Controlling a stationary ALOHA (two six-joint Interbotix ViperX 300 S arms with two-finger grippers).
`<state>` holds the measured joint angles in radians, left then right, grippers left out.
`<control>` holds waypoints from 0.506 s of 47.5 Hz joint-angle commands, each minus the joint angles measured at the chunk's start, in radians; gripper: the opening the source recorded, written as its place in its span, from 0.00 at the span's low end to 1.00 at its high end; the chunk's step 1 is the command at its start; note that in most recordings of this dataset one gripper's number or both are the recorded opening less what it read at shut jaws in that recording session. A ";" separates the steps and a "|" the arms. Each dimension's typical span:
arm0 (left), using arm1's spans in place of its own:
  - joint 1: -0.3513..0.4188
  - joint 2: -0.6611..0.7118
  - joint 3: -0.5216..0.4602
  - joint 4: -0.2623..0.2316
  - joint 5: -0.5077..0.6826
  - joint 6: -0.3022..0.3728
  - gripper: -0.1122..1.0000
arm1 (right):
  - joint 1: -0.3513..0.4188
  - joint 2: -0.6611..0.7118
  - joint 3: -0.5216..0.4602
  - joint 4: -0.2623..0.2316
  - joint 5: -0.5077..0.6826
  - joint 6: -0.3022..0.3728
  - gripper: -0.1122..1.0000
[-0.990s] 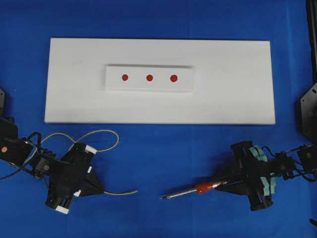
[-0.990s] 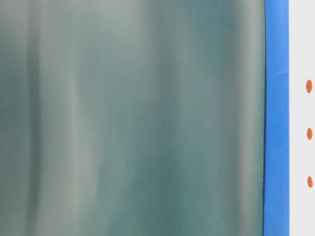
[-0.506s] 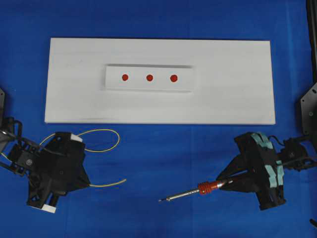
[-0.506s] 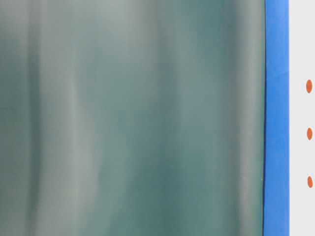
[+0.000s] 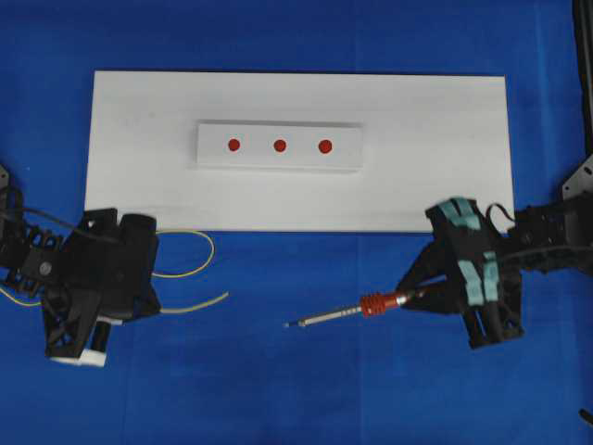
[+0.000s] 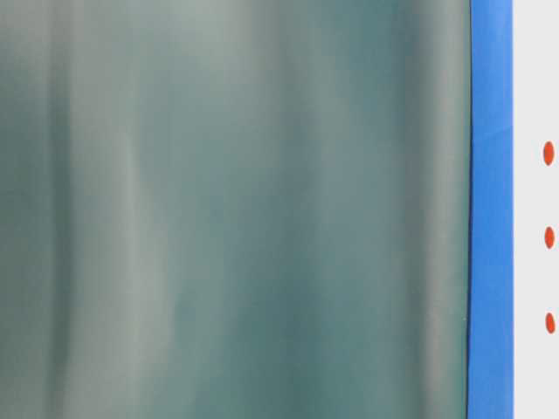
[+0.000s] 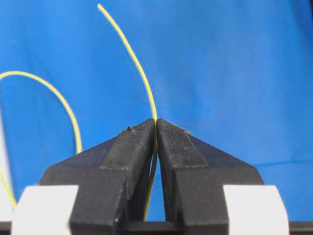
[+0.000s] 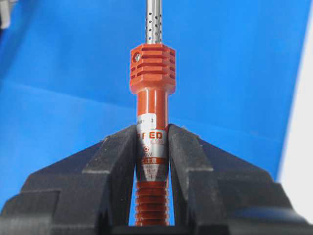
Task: Touch the tip of the soldering iron to the tip of the solder at the mark.
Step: 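Lift both tools and carry them over the red-dot strip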
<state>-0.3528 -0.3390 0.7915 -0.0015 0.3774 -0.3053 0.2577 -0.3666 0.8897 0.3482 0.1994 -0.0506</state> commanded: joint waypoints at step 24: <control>0.382 -0.023 -0.040 0.008 0.097 0.020 0.13 | -0.382 0.031 -0.115 -0.146 0.160 0.000 0.16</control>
<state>-0.0077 -0.3467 0.7747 0.0000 0.4694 -0.2869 -0.0813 -0.3451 0.8176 0.2163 0.3451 -0.0506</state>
